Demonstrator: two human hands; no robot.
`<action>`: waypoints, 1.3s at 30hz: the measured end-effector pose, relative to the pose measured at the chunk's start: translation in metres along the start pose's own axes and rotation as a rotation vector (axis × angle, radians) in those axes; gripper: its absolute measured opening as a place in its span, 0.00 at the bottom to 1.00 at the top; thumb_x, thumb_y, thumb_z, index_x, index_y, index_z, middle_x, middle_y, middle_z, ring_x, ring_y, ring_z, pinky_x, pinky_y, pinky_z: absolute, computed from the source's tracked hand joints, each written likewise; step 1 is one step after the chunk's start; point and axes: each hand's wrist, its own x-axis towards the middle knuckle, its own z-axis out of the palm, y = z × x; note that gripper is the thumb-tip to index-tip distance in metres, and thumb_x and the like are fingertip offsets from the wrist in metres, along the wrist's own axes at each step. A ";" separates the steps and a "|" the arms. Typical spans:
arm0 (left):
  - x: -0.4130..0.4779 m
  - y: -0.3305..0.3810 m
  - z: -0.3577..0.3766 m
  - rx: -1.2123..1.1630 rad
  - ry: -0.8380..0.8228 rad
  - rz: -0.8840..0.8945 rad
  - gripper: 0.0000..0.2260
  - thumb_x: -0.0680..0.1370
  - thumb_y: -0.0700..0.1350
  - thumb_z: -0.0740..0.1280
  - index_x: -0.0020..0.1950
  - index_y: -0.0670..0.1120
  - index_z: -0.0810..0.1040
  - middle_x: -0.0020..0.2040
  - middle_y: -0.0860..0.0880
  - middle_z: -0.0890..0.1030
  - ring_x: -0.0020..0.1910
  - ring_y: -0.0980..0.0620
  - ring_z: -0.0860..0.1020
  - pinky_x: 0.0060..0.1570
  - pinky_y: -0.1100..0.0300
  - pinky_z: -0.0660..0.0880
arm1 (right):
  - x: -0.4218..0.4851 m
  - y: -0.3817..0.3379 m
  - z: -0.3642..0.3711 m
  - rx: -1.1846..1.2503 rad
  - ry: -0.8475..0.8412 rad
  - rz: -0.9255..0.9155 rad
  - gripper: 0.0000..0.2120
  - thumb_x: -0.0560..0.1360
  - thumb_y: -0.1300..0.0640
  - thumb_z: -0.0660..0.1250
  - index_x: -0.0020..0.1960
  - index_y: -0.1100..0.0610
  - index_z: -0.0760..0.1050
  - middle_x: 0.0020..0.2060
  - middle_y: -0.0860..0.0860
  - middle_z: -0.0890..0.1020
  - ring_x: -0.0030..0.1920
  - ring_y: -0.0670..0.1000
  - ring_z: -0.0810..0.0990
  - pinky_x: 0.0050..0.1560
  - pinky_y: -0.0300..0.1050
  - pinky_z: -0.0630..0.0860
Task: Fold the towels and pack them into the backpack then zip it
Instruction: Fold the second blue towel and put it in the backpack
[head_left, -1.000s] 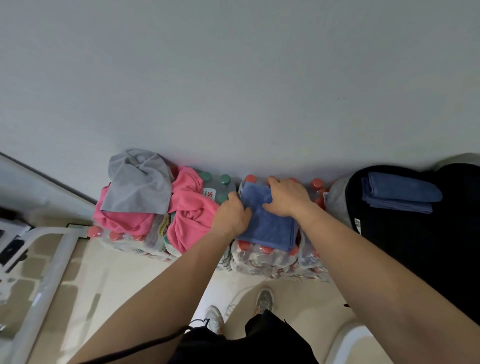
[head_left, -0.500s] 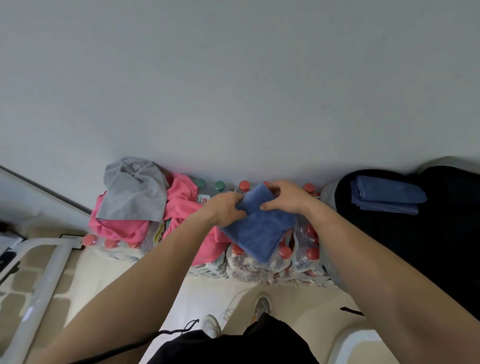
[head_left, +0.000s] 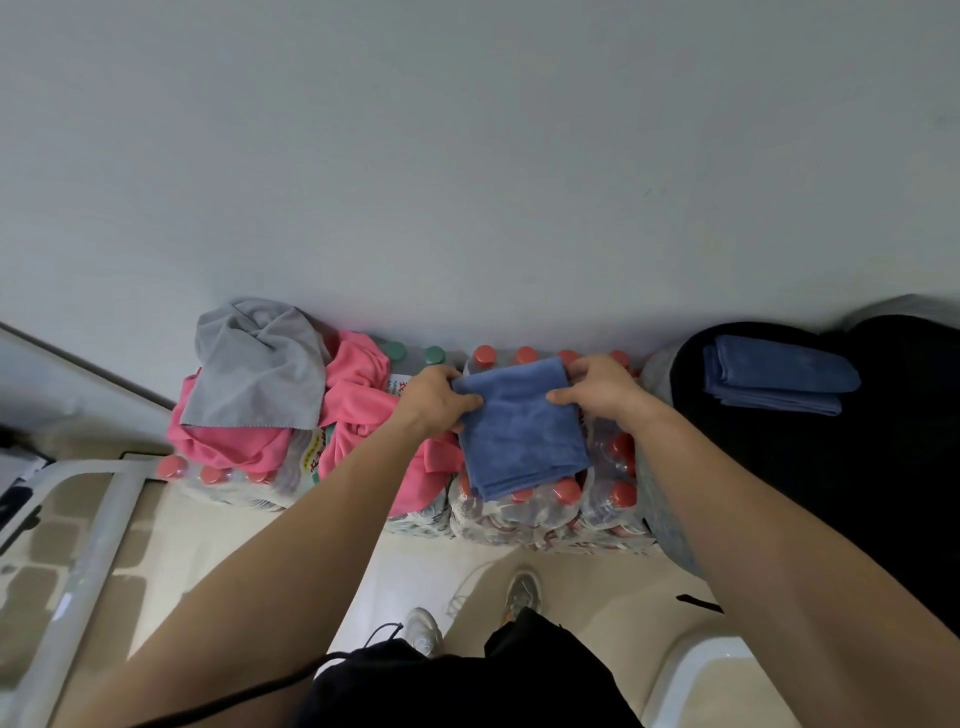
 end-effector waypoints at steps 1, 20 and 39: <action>0.000 0.002 0.001 -0.114 0.008 -0.037 0.11 0.75 0.42 0.73 0.54 0.44 0.75 0.39 0.48 0.81 0.26 0.51 0.80 0.28 0.60 0.76 | 0.000 -0.001 0.000 0.010 0.017 -0.004 0.15 0.69 0.62 0.77 0.55 0.62 0.81 0.48 0.54 0.85 0.48 0.53 0.83 0.52 0.51 0.80; 0.002 0.013 -0.001 -0.410 0.114 0.015 0.09 0.76 0.34 0.69 0.48 0.49 0.78 0.45 0.44 0.80 0.48 0.39 0.83 0.45 0.45 0.83 | 0.003 -0.021 -0.004 0.311 -0.005 0.185 0.13 0.77 0.70 0.64 0.56 0.56 0.72 0.48 0.56 0.80 0.43 0.55 0.84 0.44 0.44 0.83; -0.040 -0.021 0.007 0.116 -0.015 0.453 0.10 0.68 0.37 0.73 0.43 0.50 0.77 0.57 0.51 0.73 0.52 0.50 0.76 0.54 0.58 0.75 | -0.031 0.000 0.002 0.048 0.105 -0.011 0.08 0.67 0.57 0.80 0.36 0.57 0.81 0.39 0.50 0.84 0.43 0.47 0.81 0.44 0.39 0.75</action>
